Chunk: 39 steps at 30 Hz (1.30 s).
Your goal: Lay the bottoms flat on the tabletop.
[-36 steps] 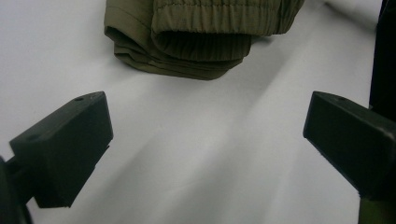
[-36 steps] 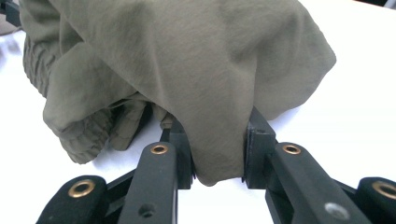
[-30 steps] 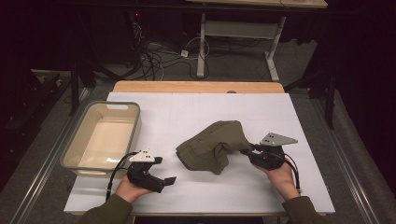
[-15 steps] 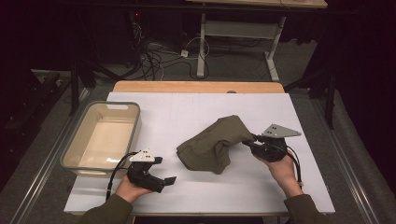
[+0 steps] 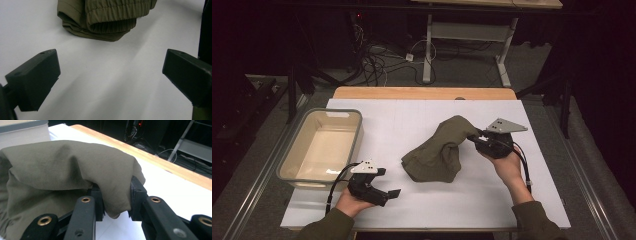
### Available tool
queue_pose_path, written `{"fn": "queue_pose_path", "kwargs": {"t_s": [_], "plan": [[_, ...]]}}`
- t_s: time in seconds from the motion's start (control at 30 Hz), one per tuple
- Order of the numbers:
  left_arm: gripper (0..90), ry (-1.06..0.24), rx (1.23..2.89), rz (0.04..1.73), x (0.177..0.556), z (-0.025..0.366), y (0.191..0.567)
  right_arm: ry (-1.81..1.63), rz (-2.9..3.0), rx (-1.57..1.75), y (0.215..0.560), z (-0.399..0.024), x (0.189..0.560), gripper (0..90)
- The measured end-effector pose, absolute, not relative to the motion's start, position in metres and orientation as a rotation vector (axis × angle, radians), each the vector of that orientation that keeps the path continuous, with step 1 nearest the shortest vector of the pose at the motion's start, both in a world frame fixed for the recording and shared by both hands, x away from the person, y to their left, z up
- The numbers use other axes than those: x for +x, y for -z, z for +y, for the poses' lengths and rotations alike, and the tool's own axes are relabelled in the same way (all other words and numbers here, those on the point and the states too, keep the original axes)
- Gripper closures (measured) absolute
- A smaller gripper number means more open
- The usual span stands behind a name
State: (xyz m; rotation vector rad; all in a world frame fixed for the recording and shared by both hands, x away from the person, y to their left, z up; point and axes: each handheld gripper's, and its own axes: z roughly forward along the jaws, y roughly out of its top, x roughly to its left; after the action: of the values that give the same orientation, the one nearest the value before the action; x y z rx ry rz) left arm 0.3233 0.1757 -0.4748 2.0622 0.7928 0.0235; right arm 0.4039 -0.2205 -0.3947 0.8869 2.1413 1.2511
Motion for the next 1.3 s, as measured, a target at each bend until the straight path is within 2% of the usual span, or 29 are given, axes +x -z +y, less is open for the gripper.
{"fn": "queue_pose_path", "kwargs": {"t_s": [0.3, 0.63, 1.07, 1.17, 1.3], "plan": [[0.9, -0.023, 2.062, 0.792, 0.323, 0.176, 0.475, -1.254, 2.112, 0.901, 0.393, -0.213, 0.431, 72.7], [0.9, -0.023, 2.062, 0.791, 0.322, 0.176, 0.475, -1.241, 2.117, 1.028, 0.414, -0.245, 0.447, 72.4], [0.9, -0.017, 2.067, 0.788, 0.322, 0.175, 0.475, -1.198, 2.168, 1.116, 0.442, -0.270, 0.450, 71.5], [0.9, -0.017, 2.066, 0.787, 0.322, 0.175, 0.475, -1.199, 2.179, 1.122, 0.442, -0.271, 0.449, 68.8], [0.9, -0.016, 2.065, 0.788, 0.322, 0.175, 0.475, -1.204, 2.183, 1.122, 0.439, -0.272, 0.445, 55.2]]}}
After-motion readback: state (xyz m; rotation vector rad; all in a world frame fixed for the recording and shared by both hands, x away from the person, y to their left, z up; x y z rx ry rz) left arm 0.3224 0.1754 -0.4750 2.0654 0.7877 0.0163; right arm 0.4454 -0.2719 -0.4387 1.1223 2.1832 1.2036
